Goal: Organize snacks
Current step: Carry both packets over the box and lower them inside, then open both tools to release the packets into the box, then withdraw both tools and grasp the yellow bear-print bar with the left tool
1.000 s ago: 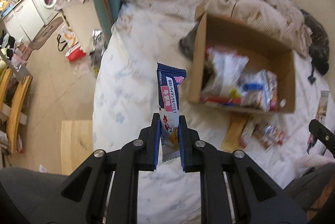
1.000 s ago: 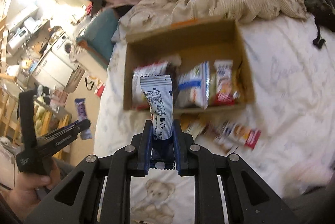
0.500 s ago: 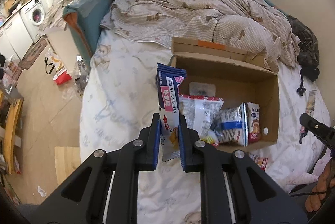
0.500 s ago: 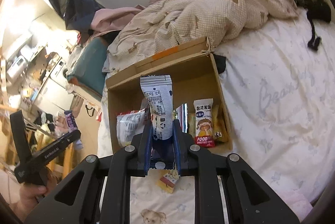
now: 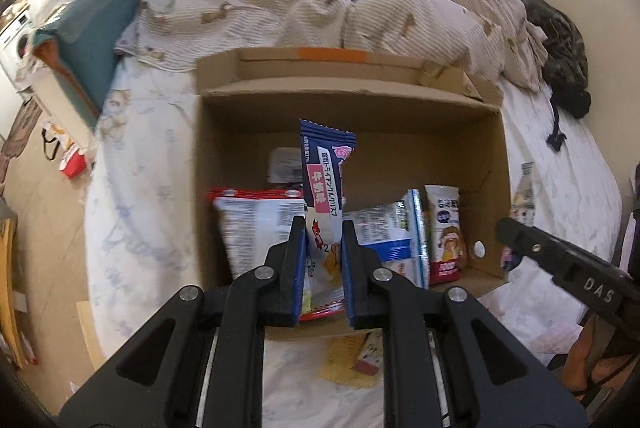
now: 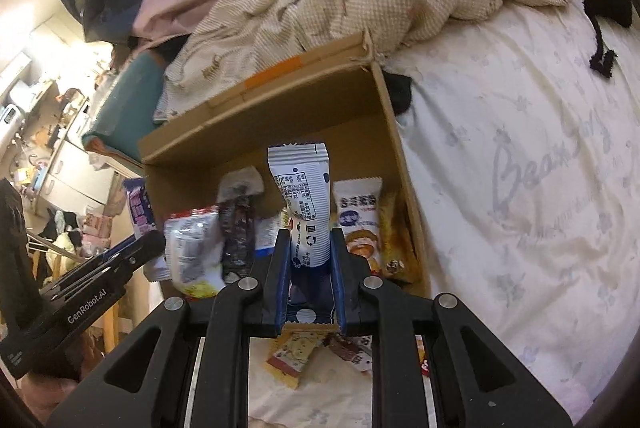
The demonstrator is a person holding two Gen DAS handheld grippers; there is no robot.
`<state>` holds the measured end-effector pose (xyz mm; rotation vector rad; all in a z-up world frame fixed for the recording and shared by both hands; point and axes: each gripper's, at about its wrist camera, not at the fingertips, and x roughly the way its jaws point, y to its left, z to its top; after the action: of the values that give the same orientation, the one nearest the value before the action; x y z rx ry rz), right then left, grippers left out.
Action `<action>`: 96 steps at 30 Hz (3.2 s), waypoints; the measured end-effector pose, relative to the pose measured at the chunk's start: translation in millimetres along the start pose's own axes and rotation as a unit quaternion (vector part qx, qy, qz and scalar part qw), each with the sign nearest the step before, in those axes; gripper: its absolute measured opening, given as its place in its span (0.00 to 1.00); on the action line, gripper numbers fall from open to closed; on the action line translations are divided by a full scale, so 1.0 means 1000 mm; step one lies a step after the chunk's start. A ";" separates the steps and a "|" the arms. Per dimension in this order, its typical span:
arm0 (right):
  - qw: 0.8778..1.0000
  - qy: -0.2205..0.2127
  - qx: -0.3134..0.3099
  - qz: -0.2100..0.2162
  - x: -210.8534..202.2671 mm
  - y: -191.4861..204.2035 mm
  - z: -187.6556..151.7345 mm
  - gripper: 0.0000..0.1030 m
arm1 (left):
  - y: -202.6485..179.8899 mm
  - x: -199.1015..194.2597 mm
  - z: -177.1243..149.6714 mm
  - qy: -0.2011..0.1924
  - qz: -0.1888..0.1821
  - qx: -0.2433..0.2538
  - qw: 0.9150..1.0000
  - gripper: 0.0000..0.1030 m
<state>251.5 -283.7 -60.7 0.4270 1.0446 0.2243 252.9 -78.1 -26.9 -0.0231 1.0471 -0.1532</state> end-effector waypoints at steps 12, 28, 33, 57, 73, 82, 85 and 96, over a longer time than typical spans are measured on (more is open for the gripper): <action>0.999 0.022 0.027 0.000 0.016 -0.012 0.000 0.20 | -0.010 0.013 0.000 -0.009 -0.004 0.016 1.000 0.13; 0.999 0.001 0.039 0.020 0.007 -0.012 0.005 0.28 | -0.008 -0.002 -0.005 -0.038 -0.024 0.008 0.999 0.79; 0.998 -0.018 0.059 0.018 0.001 -0.017 0.006 0.72 | -0.006 -0.002 -0.004 -0.037 -0.026 0.003 0.999 0.79; 0.998 -0.015 0.035 -0.041 -0.021 -0.020 -0.021 0.72 | 0.015 -0.048 -0.035 -0.083 -0.018 0.003 0.996 0.79; 0.996 0.032 0.083 -0.027 -0.035 -0.032 -0.080 0.72 | 0.028 -0.047 -0.077 -0.053 -0.006 -0.013 0.998 0.94; 0.985 0.056 0.163 -0.011 -0.034 -0.061 -0.101 0.72 | 0.013 0.002 -0.100 0.046 -0.029 -0.002 0.999 0.94; 0.983 0.060 0.175 -0.003 -0.034 -0.066 -0.104 0.72 | -0.008 0.023 -0.108 0.064 -0.031 0.026 0.997 0.92; 0.980 0.063 0.190 0.016 -0.031 -0.072 -0.103 0.72 | -0.098 0.099 -0.122 0.109 0.043 0.232 0.966 0.67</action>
<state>144.9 -335.5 -112.1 0.7833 1.2092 0.0782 184.8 -181.9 -163.8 0.4723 1.2084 -0.3249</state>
